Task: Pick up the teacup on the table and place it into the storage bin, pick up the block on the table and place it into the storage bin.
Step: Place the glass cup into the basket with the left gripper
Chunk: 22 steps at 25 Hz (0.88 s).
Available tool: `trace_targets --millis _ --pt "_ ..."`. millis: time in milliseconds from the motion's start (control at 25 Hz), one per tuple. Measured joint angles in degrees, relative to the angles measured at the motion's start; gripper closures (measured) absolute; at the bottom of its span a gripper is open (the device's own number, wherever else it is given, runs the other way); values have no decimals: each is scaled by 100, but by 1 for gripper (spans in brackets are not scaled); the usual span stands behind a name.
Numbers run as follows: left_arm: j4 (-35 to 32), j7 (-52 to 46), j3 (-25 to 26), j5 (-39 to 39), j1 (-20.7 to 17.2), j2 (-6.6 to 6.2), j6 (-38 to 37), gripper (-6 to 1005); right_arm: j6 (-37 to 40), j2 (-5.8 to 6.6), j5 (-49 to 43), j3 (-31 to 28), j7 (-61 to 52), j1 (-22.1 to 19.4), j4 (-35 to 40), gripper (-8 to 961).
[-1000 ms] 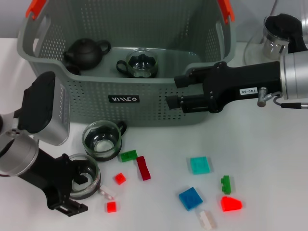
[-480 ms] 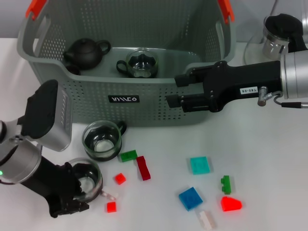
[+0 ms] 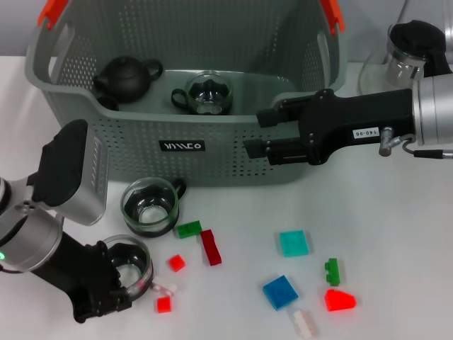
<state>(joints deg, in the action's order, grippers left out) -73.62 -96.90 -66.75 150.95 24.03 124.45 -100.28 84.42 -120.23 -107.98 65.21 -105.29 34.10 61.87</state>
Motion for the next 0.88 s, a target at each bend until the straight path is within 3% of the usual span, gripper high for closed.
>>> trace_targets --millis 320,560,760,880 --pt "-325 -52 162 -52 12 -11 -349 938 0 4 6 -6 9 0 0 311" --pt "-499 -86 639 -147 121 -34 -574 941 -3 18 6 -66 56 0 0 311" --pt "-542 -90 747 -201 150 -35 -692 946 -1 12 6 -80 79 -2 -4 310" --pt "-625 -94 1097 -378 267 -36 -1135 948 33 20 6 -130 79 -8 -6 310"
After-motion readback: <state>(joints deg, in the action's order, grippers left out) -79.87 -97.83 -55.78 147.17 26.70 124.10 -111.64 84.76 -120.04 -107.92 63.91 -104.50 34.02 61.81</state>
